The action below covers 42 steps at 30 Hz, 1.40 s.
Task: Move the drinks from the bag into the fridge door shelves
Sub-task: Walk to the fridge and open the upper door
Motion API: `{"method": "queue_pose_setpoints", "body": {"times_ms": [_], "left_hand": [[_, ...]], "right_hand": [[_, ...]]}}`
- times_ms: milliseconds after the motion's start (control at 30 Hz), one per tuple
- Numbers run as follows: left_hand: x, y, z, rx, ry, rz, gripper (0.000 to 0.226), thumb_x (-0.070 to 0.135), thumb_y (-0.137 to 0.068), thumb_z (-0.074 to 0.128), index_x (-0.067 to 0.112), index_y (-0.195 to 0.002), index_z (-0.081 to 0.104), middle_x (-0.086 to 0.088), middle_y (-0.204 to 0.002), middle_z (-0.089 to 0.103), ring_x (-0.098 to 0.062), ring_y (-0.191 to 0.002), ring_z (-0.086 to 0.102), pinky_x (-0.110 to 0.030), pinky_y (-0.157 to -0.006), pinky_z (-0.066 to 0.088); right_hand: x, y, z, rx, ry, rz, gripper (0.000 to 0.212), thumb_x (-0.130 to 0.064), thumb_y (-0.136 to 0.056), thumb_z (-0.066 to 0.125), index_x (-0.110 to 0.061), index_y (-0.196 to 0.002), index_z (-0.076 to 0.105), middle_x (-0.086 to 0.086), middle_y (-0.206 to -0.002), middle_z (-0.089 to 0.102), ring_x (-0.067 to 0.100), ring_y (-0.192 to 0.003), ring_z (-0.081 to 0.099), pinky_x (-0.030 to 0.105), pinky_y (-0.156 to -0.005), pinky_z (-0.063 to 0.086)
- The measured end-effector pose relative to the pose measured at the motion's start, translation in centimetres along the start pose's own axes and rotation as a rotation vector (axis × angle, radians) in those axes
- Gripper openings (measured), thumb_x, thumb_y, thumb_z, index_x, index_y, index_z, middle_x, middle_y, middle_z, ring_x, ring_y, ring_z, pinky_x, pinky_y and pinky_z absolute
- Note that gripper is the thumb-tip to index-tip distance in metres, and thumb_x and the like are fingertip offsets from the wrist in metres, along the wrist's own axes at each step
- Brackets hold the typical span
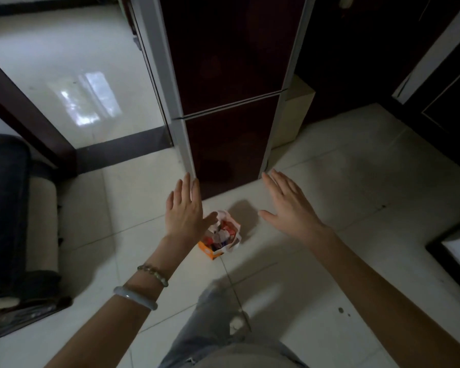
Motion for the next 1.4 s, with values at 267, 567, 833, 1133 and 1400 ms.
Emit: {"method": "queue_pose_setpoints", "body": {"times_ms": [267,567,833,1133,1400], "left_hand": [[-1.2,-9.5,0.1,0.01,0.027,-0.026,0.092,0.059,-0.086,0.049,0.008,-0.148,0.004,-0.012,-0.157,-0.002,-0.03,-0.144,0.002,-0.042,-0.115,0.014],[-2.4,-18.1,-1.6,0.07,0.058,-0.023,0.093,0.057,-0.084,0.054,0.009,-0.149,0.007,-0.012,-0.158,0.003,-0.03,-0.144,0.006,-0.042,-0.115,0.015],[-4.4,-21.7,-1.9,0.08,0.07,-0.081,0.092,0.059,-0.084,0.052,0.01,-0.149,0.007,-0.012,-0.158,0.003,-0.03,-0.144,0.007,-0.042,-0.115,0.016],[-5.6,-24.5,-3.7,0.12,0.068,-0.122,0.094,0.062,-0.084,0.049,0.011,-0.149,0.003,-0.011,-0.158,-0.001,-0.028,-0.145,0.004,-0.041,-0.116,0.011],[-7.4,-30.0,-11.0,0.314,0.092,-0.107,0.093,0.055,-0.086,0.053,0.007,-0.148,0.003,-0.012,-0.157,0.006,-0.026,-0.145,0.006,-0.041,-0.117,0.01]], "right_hand": [[2.1,-8.9,0.1,-0.019,0.003,-0.002,0.083,-0.036,-0.085,0.062,-0.009,-0.148,0.014,0.015,-0.155,0.018,0.029,-0.143,0.014,0.036,-0.116,0.013],[2.4,-17.8,-1.3,-0.01,0.005,-0.059,0.082,-0.036,-0.088,0.06,-0.011,-0.149,0.011,0.013,-0.156,0.014,0.027,-0.144,0.012,0.036,-0.116,0.012],[2.0,-22.6,-1.6,-0.029,0.006,-0.102,0.082,-0.038,-0.088,0.058,-0.013,-0.149,0.009,0.011,-0.157,0.011,0.026,-0.144,0.009,0.037,-0.118,0.012],[1.4,-27.2,-3.1,-0.044,0.0,-0.169,0.084,-0.038,-0.089,0.058,-0.014,-0.149,0.005,0.01,-0.158,0.006,0.024,-0.145,0.005,0.036,-0.119,0.008],[-0.7,-33.8,-10.0,0.132,0.022,-0.291,0.084,-0.036,-0.087,0.062,-0.012,-0.149,0.011,0.013,-0.157,0.011,0.028,-0.144,0.011,0.039,-0.116,0.013]]}}
Point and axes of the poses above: each hand's wrist, its own y-axis away from the middle knuckle, its own z-axis out of the palm, x = y × z, the point moved 5 cm from there along -y, towards the middle knuckle
